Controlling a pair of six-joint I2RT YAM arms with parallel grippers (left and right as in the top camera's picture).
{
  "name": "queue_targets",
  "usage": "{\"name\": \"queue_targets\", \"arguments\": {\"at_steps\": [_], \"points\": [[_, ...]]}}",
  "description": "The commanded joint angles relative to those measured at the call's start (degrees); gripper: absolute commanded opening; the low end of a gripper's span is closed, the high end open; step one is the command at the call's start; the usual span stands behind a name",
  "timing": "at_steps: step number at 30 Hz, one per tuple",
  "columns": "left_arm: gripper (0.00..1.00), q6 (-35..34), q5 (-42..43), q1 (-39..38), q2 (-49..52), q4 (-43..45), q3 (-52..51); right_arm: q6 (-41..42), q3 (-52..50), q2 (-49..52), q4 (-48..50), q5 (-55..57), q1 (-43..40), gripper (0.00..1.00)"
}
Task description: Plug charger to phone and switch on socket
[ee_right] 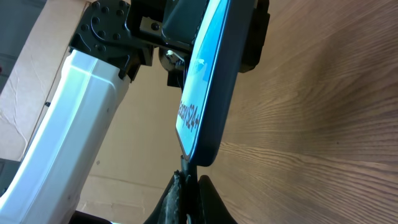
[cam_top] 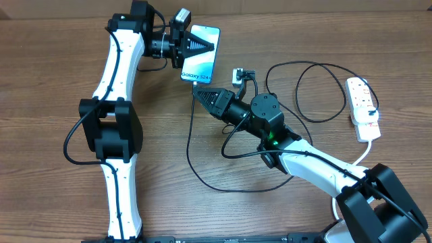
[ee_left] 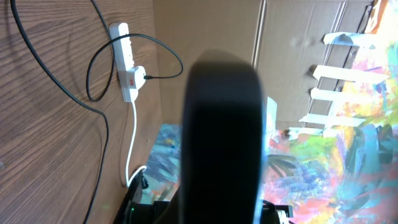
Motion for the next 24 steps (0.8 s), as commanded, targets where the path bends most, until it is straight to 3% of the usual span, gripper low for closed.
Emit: {"name": "queue_targets", "arguments": {"at_steps": [1, 24], "points": [[0.04, 0.92, 3.5, -0.42, -2.86, -0.44, 0.79, 0.87, 0.07, 0.92, 0.13, 2.47, 0.02, 0.04], [0.04, 2.25, 3.5, -0.44, -2.86, -0.85, 0.79, 5.53, 0.42, 0.92, 1.03, 3.26, -1.73, 0.04]]}}
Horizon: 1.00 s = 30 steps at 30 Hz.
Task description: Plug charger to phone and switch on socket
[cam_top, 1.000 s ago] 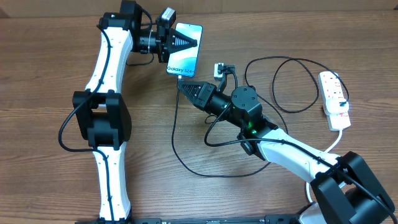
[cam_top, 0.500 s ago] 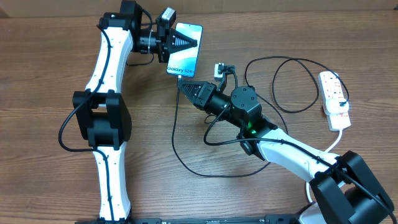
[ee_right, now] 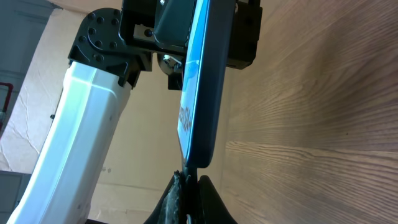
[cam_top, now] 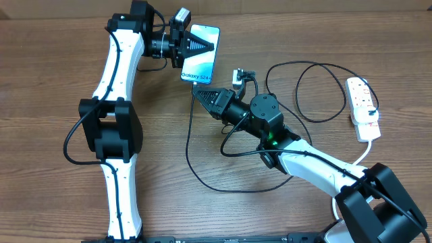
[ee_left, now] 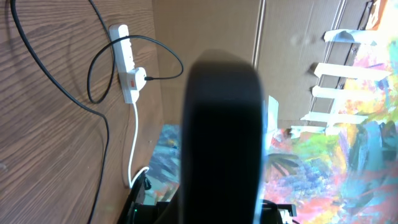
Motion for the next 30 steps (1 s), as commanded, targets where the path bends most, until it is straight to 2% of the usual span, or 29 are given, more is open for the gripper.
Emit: {"name": "queue_targets", "arguments": {"at_steps": [1, 22, 24, 29, 30], "points": [[0.04, 0.94, 3.5, -0.44, -2.86, -0.68, 0.79, 0.52, 0.57, 0.66, 0.44, 2.38, -2.12, 0.04], [0.04, 1.57, 3.5, -1.4, -2.86, -1.95, 0.79, 0.5, 1.97, 0.66, 0.42, 8.37, -3.06, 0.04], [0.04, 1.57, 3.5, -1.4, -2.86, -1.95, 0.79, 0.46, 1.97, 0.66, 0.07, 8.02, -3.06, 0.13], [0.04, 1.57, 3.48, -1.4, -2.86, -1.92, 0.79, 0.24, 1.97, 0.66, 0.07, 7.08, -3.06, 0.24], [0.04, 1.57, 3.5, -1.38, -2.86, -1.92, 0.79, 0.24, 1.97, 0.66, 0.04, 6.99, -3.06, 0.31]]}}
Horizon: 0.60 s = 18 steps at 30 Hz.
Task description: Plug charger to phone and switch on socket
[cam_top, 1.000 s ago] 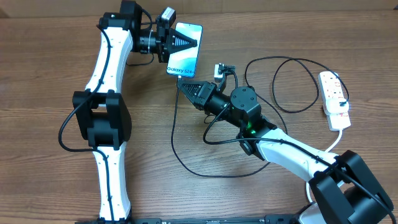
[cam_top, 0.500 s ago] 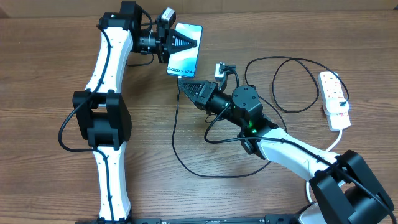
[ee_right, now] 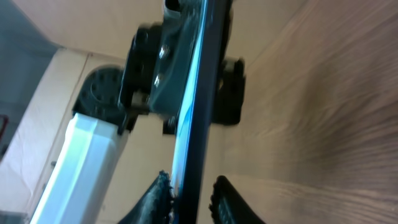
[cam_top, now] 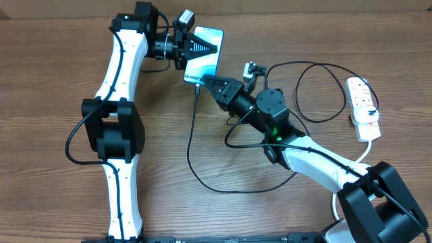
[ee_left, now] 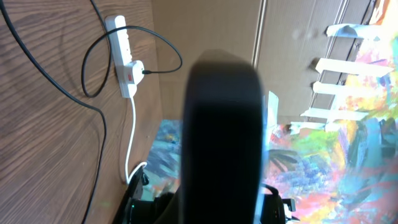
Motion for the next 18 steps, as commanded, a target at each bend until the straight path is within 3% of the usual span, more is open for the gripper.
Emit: {"name": "queue_targets", "arguments": {"at_steps": [1, 3, 6, 11, 15, 18], "points": [[0.04, 0.48, 3.45, -0.24, -2.86, -0.17, 0.79, -0.52, 1.31, 0.42, 0.2, 1.51, -0.15, 0.36], [0.04, 0.48, 3.48, -0.26, -2.86, -0.17, 0.79, -0.52, 1.31, 0.42, 0.2, 0.74, -0.15, 0.43], [0.04, 0.48, 3.45, -0.24, -2.86, -0.09, 0.79, -0.66, 1.31, 0.42, 0.2, -3.82, -0.26, 0.61], [0.04, 0.46, 3.37, -0.2, -2.86, 1.22, 0.79, -2.69, 1.31, 0.39, 0.2, -12.9, -0.96, 0.75], [0.04, 0.44, 3.19, 0.02, -2.86, 1.53, 0.79, -3.06, 1.31, 0.39, -0.31, -19.76, -3.26, 0.78], [0.04, 0.46, 2.38, 0.02, -2.86, 1.53, 0.79, -3.58, 1.31, 0.39, -1.07, -23.89, -4.63, 0.71]]}}
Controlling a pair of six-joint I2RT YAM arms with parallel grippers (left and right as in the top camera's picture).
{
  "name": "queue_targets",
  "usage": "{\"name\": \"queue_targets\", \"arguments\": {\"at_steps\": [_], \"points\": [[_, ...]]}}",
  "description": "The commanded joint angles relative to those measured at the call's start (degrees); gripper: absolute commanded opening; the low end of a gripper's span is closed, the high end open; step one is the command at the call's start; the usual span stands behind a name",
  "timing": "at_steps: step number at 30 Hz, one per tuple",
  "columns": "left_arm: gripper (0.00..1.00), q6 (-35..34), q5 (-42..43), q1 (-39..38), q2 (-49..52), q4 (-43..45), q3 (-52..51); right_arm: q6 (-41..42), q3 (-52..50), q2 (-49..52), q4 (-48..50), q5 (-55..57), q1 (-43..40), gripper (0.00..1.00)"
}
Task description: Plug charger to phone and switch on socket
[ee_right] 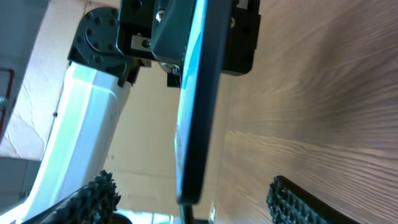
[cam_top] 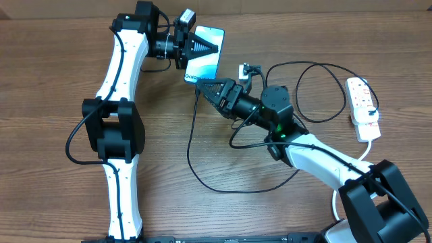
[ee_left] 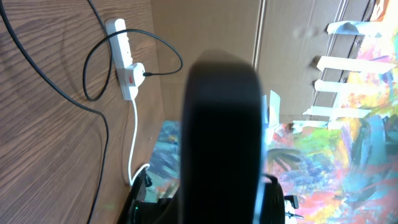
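My left gripper is shut on a blue-screened phone, holding it on edge above the table. In the left wrist view the phone's dark back fills the middle. The black charger cable hangs from the phone's bottom edge, and its plug sits there with nothing holding it. My right gripper is open just below the phone, its fingers wide apart on either side of the phone's edge. The white socket strip lies at the far right with a charger plugged in.
The cable loops across the table's middle and again near the strip. In the left wrist view the socket strip shows beyond the phone. The table's back edge is just behind the left gripper.
My right gripper's fingers, only slightly parted at the phone's bottom edge before, now stand wide apart. The cable plug stays at the phone. The left gripper and phone have not moved.
My right gripper was shut on the cable plug just under the phone's bottom edge, then held it against that edge. Later the fingers had parted slightly with the plug at the phone. Now they are wide apart and the plug stays there unheld.
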Motion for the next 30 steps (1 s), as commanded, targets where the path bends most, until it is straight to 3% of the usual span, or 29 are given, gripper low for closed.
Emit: {"name": "queue_targets", "arguments": {"at_steps": [1, 4, 10, 16, 22, 30], "points": [[0.04, 0.44, 2.38, 0.0, -2.86, 0.17, 0.79, -2.34, 1.27, 0.2, -0.24, -8.52, -1.97, 0.62], [0.04, 0.44, 2.38, -0.13, -2.86, 0.17, 0.79, -4.46, 1.27, 0.2, -0.31, -9.05, -1.95, 0.42], [0.04, 0.44, 2.38, -0.39, -2.86, 0.17, 0.79, -5.29, 1.27, 0.22, -0.28, -8.59, -1.84, 0.46], [0.04, 0.44, 2.38, -0.39, -2.86, 0.17, 0.79, -8.81, 1.27, 0.22, -0.74, -7.56, -0.87, 0.24], [0.04, 0.46, 2.38, -0.46, -2.86, -0.15, 0.79, -8.96, 1.25, 0.22, -0.76, -5.05, 0.07, 0.29], [0.04, 0.44, 2.45, -1.18, -2.86, -0.24, 0.79, -8.96, 1.27, 0.22, -0.66, -3.13, 0.09, 0.22]]}}
